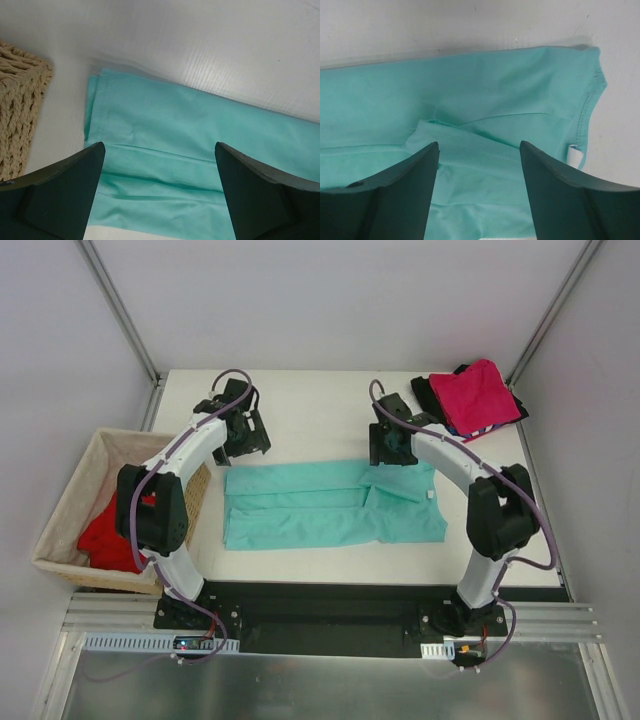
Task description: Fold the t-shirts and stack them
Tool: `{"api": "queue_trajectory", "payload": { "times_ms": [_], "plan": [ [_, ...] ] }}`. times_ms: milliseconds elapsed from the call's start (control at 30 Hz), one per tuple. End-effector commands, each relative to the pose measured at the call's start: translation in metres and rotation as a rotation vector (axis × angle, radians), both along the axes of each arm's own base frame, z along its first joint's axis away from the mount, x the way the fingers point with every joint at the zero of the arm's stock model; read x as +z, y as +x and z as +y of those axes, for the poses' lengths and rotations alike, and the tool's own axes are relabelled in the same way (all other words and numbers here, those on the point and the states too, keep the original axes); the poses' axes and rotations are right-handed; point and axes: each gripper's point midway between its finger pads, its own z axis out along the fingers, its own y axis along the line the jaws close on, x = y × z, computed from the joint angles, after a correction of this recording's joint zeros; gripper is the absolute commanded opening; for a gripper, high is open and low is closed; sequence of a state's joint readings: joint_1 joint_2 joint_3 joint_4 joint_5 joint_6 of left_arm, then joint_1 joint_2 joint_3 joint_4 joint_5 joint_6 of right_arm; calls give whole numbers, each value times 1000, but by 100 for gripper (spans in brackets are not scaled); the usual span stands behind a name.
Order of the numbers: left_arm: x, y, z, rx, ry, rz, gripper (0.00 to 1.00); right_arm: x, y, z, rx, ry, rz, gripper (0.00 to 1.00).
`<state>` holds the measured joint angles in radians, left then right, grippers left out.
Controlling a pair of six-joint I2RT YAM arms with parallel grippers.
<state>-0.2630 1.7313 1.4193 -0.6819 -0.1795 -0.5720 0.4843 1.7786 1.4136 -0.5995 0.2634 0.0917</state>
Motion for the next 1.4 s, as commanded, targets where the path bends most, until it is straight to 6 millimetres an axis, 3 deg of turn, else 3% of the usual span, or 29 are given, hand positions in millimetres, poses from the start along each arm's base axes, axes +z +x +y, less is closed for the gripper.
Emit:
{"api": "queue_trajectory", "payload": {
  "times_ms": [0,100,300,600,1367],
  "plan": [
    [-5,-5,-7,-5,-15,18,92,-22,5,10,4,18,40,66],
    [-4,-3,-8,-11,-15,17,92,-33,9,8,-9,-21,59,64],
    [-8,-3,-5,-17,7,22,92,-26,14,-21,-96,-48,25,63],
    [-13,-1,-7,-23,10,37,92,-28,-1,-44,-154,-43,30,62],
    [-15,-5,-5,-14,13,42,92,-67,-43,-52,-186,-26,110,61]
  ]
}}
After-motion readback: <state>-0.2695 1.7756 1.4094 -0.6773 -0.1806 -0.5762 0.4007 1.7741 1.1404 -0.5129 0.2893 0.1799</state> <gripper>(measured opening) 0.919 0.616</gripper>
